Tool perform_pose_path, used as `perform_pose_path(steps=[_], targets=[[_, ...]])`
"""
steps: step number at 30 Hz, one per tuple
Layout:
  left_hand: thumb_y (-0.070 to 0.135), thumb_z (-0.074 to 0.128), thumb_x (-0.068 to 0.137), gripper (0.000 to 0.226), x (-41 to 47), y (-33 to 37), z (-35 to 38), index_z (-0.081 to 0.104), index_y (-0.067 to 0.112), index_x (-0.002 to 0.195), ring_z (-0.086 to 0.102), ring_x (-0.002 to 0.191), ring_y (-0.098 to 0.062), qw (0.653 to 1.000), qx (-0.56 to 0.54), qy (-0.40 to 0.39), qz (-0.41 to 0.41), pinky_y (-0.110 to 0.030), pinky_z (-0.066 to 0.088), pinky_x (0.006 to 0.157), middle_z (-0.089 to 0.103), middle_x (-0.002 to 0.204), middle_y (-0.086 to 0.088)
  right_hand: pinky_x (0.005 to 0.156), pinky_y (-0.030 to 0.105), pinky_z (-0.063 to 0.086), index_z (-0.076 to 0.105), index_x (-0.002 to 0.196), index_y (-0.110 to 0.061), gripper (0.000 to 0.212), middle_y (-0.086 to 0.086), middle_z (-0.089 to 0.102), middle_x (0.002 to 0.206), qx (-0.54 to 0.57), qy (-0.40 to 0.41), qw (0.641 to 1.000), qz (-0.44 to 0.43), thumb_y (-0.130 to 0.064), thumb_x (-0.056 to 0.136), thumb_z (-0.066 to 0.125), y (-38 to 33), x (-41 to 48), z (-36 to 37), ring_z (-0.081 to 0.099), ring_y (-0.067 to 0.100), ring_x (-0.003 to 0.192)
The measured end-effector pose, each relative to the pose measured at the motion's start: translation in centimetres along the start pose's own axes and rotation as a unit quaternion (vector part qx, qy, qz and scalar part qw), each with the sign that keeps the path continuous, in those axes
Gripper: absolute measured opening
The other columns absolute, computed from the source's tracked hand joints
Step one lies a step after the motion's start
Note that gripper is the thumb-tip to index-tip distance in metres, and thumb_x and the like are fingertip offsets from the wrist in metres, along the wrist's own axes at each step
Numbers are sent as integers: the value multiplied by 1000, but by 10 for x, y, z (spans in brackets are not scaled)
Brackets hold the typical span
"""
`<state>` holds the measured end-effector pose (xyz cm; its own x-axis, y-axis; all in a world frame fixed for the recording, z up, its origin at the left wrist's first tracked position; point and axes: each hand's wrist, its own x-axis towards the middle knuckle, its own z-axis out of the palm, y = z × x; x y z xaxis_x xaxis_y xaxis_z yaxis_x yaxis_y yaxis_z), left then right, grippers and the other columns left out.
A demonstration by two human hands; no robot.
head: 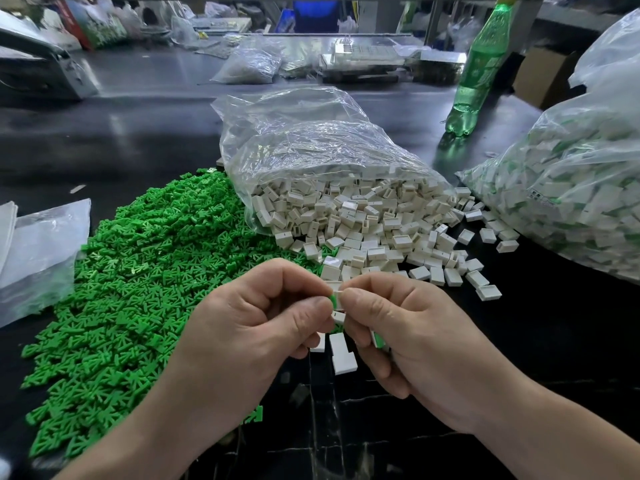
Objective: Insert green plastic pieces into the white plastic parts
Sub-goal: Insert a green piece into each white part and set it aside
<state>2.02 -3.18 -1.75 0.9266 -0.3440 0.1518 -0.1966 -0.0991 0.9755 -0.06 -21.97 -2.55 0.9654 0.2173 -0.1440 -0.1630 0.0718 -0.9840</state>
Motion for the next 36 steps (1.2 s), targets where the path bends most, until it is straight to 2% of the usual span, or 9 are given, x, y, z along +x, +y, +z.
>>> perform_pose_path(steps=[5, 9, 13, 16, 22, 27, 30, 32, 36], targets=[[40, 76, 77, 15, -1, 1, 0, 73, 30, 88, 69, 66, -16, 1000, 18, 3, 17, -19, 54, 58, 73, 77, -4, 37, 19, 35, 72, 90, -23, 18, -3, 56, 67, -10, -20, 1000, -21, -39, 91, 65, 1, -1, 0, 47, 9, 45], [37, 76, 74, 29, 2, -1, -4, 73, 23, 99, 67, 63, -20, 991, -112, -34, -58, -24, 53, 55, 72, 76, -10, 36, 19, 35, 72, 91, -19, 20, -2, 55, 67, -2, -28, 999, -21, -38, 91, 65, 0, -2, 0, 47, 10, 45], [30, 76, 84, 42, 5, -2, 0, 66, 13, 121, 68, 63, -21, 919, -333, -150, -147, -27, 53, 48, 71, 80, -15, 36, 17, 33, 69, 84, -12, 24, -1, 57, 65, 44, -43, 998, -18, -35, 90, 65, -3, -3, 0, 46, 10, 44], [27, 73, 87, 43, 6, -3, 1, 64, 11, 126, 71, 70, -21, 875, -409, -193, -171, -26, 56, 52, 74, 87, -16, 35, 16, 33, 71, 87, -16, 21, -2, 59, 63, 59, -50, 997, -1, -35, 88, 65, -5, -4, 1, 46, 9, 43], [24, 82, 77, 38, 7, -8, 4, 72, 10, 111, 71, 61, -19, 859, -436, -174, -202, -26, 56, 48, 73, 80, -16, 34, 15, 31, 67, 117, -3, 43, -4, 57, 61, 49, -65, 996, 20, -35, 88, 65, -6, -4, -2, 44, 8, 42], [24, 85, 74, 35, 7, -8, 4, 75, 12, 105, 70, 57, -18, 852, -441, -178, -217, -25, 56, 46, 73, 75, -14, 34, 15, 30, 67, 108, -4, 36, -3, 57, 62, 56, -72, 996, 23, -34, 88, 66, -7, -4, -2, 44, 7, 42], [26, 88, 70, 35, 6, -7, 4, 76, 14, 99, 69, 53, -17, 857, -433, -171, -220, -24, 55, 43, 72, 70, -14, 34, 15, 29, 71, 90, -15, 20, -1, 57, 60, 45, -71, 996, 14, -34, 87, 66, -7, -5, 0, 42, 8, 40], [28, 88, 69, 36, 5, -7, 6, 76, 14, 100, 69, 53, -17, 860, -434, -166, -210, -24, 55, 44, 72, 70, -13, 34, 15, 30, 73, 90, -18, 18, -2, 57, 60, 52, -68, 996, 8, -34, 87, 66, -8, -5, 2, 42, 8, 39], [28, 67, 92, 31, 6, -6, 6, 68, 10, 118, 73, 73, -22, 809, -511, -225, -182, -28, 60, 62, 74, 89, -16, 34, 15, 29, 74, 82, -25, 16, -3, 54, 58, 93, -70, 993, 3, -38, 86, 65, -11, -6, 4, 42, 8, 40]])
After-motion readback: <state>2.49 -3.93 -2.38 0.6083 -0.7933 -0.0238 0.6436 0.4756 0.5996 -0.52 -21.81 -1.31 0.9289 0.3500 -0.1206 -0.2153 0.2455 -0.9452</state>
